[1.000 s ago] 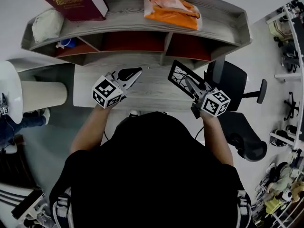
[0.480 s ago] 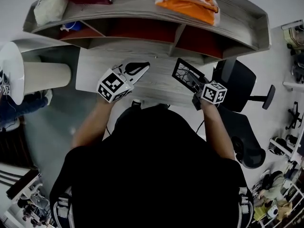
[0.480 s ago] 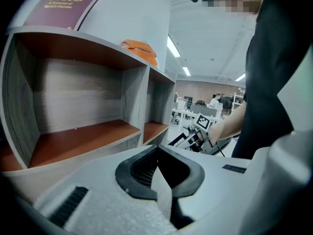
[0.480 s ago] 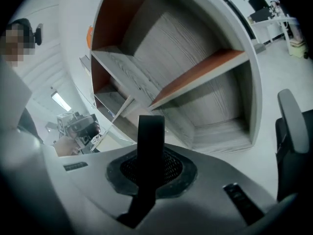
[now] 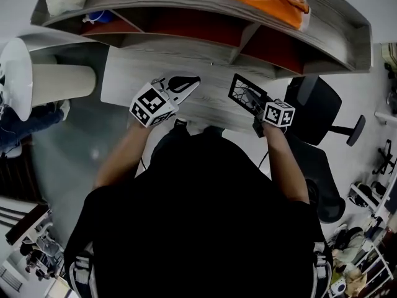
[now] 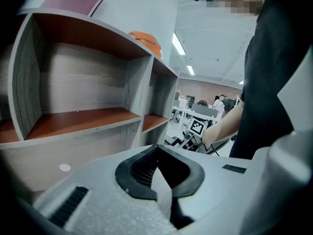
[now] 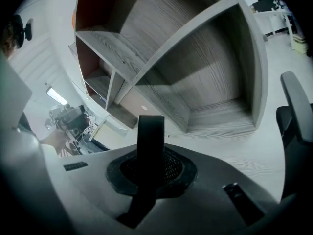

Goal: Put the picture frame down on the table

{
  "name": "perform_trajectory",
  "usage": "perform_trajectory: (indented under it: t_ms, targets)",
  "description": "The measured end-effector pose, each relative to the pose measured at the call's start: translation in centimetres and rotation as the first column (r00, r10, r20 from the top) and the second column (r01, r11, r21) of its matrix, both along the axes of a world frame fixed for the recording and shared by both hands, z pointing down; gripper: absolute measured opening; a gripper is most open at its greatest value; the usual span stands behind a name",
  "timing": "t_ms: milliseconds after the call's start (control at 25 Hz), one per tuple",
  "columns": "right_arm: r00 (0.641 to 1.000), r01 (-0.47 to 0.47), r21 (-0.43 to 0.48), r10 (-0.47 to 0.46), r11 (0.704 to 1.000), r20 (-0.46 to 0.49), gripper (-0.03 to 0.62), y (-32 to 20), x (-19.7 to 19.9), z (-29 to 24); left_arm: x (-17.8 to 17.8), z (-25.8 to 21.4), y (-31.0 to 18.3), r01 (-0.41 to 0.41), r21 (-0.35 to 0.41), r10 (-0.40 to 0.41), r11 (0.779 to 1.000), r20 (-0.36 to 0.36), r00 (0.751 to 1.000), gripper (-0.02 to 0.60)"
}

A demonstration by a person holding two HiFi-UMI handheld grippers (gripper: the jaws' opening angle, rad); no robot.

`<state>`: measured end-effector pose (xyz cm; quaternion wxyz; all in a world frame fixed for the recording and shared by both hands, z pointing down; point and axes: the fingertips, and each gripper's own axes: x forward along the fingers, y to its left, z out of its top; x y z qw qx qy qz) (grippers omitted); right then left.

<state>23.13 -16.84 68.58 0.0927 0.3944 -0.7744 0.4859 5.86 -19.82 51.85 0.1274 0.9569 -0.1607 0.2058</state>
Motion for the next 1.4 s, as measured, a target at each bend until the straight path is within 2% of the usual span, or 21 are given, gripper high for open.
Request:
perform_trajectory:
  t_ms: [280, 520, 920, 1400]
  targets:
    - [0.998, 0.061, -0.063, -0.061, 0.996, 0.003, 0.018, 0.3, -1.8, 3.3, 0.0, 1.4, 0.3, 0.001, -0.028, -0.001, 1.000, 0.013, 1.000, 0.018]
    - [0.999, 0.046, -0.160, -0.043, 0.986, 0.024, 0.017, 1.5, -2.2, 6.8, -0.5, 2.7, 0.9, 0.001, -0.063, 0.000, 0.998, 0.025, 1.000, 0.017]
    - [0.996, 0.088, -0.244, -0.085, 0.966, 0.021, 0.017, 2.1, -3.8, 10.3, -1.7, 4.5, 1.5, 0.007, -0.101, -0.002, 0.995, 0.047, 0.999, 0.018]
    - [0.998, 0.053, -0.313, -0.045, 0.948, 0.034, 0.018, 2.4, -4.1, 12.5, -2.5, 6.0, 2.2, -0.018, -0.119, 0.027, 0.993, 0.076, 0.997, 0.018]
